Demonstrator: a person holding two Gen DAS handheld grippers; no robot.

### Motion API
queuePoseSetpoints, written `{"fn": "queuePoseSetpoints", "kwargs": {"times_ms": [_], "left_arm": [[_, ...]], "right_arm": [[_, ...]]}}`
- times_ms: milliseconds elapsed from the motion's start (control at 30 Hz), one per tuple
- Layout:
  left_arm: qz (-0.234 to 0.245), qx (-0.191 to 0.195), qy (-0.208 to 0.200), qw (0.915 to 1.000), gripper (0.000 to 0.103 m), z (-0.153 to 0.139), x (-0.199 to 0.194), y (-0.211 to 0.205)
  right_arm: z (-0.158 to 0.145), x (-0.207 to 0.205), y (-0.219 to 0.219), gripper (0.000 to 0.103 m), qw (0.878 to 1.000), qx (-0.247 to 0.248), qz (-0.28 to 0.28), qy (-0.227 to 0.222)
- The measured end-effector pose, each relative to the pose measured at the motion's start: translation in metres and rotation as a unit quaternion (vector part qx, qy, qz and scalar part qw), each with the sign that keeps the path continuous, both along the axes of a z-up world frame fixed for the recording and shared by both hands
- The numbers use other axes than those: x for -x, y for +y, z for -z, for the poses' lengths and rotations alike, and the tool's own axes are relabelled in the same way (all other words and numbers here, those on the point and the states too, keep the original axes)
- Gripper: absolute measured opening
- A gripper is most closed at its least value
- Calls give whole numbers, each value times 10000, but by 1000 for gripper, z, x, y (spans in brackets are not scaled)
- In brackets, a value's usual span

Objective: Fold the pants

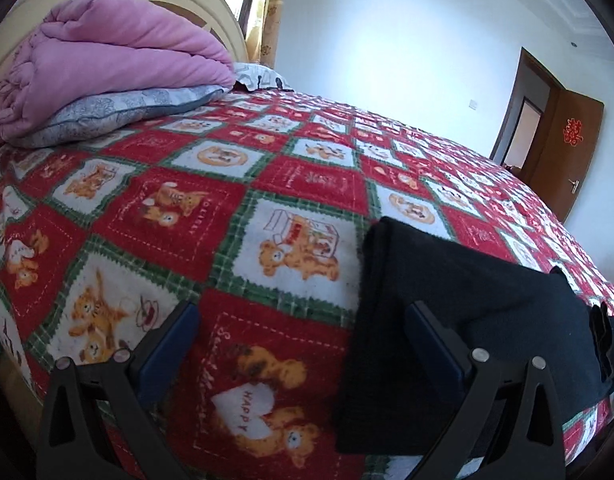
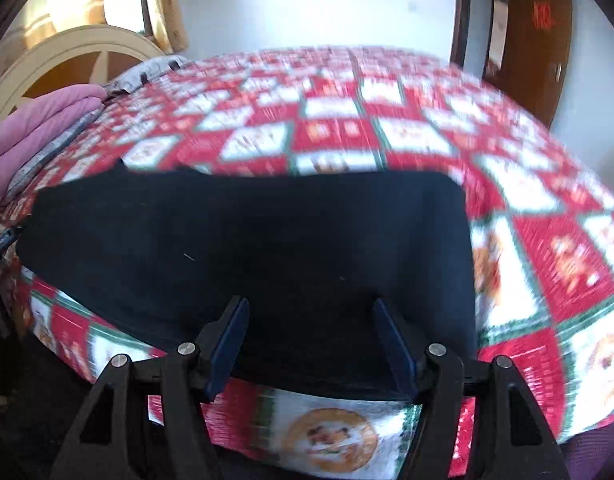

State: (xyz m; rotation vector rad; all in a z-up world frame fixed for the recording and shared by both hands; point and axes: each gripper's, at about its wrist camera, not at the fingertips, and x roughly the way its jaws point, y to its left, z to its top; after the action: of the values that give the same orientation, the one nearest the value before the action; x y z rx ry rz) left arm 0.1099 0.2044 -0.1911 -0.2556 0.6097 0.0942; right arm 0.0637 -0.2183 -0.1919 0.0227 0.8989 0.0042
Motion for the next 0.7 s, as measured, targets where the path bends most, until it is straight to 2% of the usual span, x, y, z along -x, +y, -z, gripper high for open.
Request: {"fn": "queuePoseSetpoints", "kwargs": {"times_ms": [100, 267, 333, 400, 467, 533, 633, 700], "left_arm": [[309, 59, -70, 9995, 103, -2, -1, -8], [511, -43, -8, 9987, 102, 0, -7, -19], [578, -23, 18, 9983, 94, -2, -5, -19], [676, 70, 35, 9977, 75, -6, -4, -22], [788, 99, 53, 9968, 67, -7, -3, -28], [812, -50, 98, 9966, 67, -6, -4, -34], [846, 62, 111, 9963, 65, -5, -2, -31], [880, 207, 178, 9957, 56, -6, 0, -31]], "right_arm": [[-5, 4, 2, 66, 9999, 77, -3, -143], [-20, 16, 12, 66, 9980, 139, -29, -611], [-17, 15, 8, 66, 9980, 117, 22, -620], [-13, 14, 7, 66, 9982, 74, 85, -582], [-12, 14, 7, 66, 9983, 56, 110, -574], [-11, 15, 7, 66, 9981, 62, 112, -600], [-11, 15, 10, 66, 9979, 99, 80, -638], [-12, 16, 10, 66, 9976, 124, 87, -676]]}}
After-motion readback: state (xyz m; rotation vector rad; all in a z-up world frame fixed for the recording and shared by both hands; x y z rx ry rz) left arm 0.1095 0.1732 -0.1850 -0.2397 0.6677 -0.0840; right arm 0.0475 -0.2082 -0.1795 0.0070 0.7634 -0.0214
